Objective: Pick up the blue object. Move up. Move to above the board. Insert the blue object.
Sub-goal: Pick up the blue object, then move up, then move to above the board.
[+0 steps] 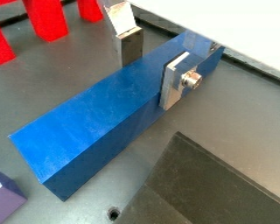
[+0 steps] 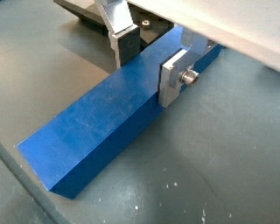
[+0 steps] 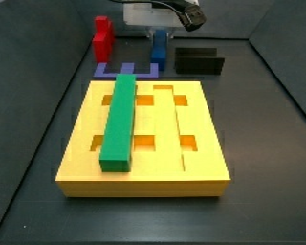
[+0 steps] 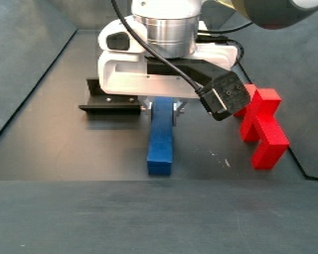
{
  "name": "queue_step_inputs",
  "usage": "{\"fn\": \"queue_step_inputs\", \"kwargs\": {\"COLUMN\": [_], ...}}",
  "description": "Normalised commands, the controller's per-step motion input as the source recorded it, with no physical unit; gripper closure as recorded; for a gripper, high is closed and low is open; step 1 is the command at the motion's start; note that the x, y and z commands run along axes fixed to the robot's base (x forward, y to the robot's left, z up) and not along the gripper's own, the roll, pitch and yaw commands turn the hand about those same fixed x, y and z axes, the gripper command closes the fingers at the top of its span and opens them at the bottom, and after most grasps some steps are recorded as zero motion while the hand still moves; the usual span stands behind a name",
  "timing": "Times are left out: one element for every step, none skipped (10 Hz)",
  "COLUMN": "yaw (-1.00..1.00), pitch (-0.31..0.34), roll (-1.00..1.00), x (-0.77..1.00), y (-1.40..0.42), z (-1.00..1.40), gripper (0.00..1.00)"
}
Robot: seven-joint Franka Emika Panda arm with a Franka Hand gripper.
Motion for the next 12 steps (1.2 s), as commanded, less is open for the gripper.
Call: {"fn": "queue_step_inputs", "kwargs": {"yaw": [0.00,0.00,0.00,0.00,0.00,0.00,0.00,-0.01,-0.01,-0.01,0.00,0.00], "pitch": [0.000,0.000,0.000,0.000,0.000,0.000,0.000,0.027,0.049,0.013,0.000,0.015], "roll": [0.00,0.00,0.00,0.00,0.00,0.00,0.00,0.00,0.00,0.04,0.00,0.00], "x": [0.00,0.00,0.00,0.00,0.00,0.00,0.00,-0.06,-0.10,-0.05,0.00,0.00], "y": [0.00,0.00,0.00,0.00,0.00,0.00,0.00,0.00,0.00,-0.01,0.00,0.00], "z": [0.00,0.00,0.00,0.00,0.00,0.00,0.83,0.80,0.63,0.25,1.40,1.40], "gripper": [1.00,1.00,1.00,1.00,1.00,1.00,1.00,1.00,1.00,1.00,1.00,1.00]}}
